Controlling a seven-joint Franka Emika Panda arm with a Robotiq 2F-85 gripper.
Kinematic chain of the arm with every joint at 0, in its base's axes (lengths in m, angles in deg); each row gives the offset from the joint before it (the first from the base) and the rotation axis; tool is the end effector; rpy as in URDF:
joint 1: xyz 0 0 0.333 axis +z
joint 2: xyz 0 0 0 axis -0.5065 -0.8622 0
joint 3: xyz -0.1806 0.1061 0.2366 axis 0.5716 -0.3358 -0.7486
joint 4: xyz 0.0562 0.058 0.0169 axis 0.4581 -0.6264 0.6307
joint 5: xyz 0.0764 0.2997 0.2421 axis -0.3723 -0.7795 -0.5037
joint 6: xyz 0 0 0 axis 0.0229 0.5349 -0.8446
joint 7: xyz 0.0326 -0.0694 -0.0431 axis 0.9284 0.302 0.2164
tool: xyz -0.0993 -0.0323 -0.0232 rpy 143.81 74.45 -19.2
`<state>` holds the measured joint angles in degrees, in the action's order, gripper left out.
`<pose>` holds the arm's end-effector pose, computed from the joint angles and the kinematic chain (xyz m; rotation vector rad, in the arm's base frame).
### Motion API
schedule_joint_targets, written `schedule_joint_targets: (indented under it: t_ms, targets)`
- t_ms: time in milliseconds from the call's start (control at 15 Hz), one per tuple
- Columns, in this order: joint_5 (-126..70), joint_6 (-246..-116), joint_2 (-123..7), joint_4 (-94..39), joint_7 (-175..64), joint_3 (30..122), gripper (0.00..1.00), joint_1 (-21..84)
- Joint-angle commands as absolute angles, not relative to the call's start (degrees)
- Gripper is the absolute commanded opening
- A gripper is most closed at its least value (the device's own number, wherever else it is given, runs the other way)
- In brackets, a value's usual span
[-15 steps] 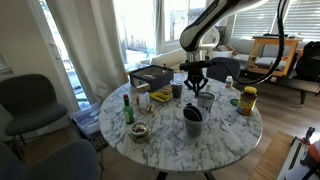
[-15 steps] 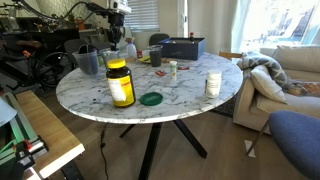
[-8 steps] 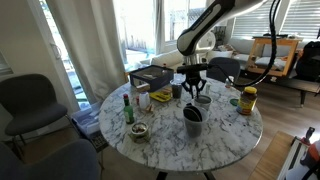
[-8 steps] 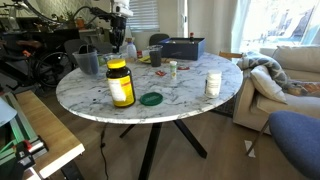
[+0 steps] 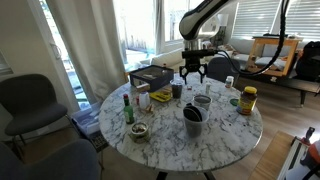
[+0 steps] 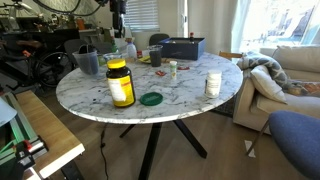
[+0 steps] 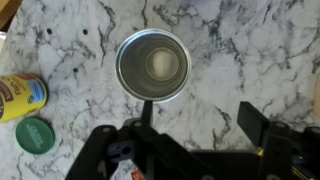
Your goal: Move the silver cup to the left.
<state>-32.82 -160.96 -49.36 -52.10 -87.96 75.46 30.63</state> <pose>0.5546 -0.0286 0.3632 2.8959 -1.0977 -0.2706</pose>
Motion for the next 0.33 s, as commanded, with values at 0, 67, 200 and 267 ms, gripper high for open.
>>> schedule_joint_targets:
  t_ms: [0,67,200,267]
  targets:
    - [-30.3,-162.1,-45.1,-53.1,-76.7,75.9,1.0,29.2]
    - [-30.0,-163.0,-44.7,-53.0,-73.0,76.1,1.0,28.7]
    - [-30.7,-162.0,-45.2,-52.0,-75.1,75.7,1.0,28.9]
    - [-30.7,-162.5,-44.8,-52.0,-72.3,76.0,1.0,28.3]
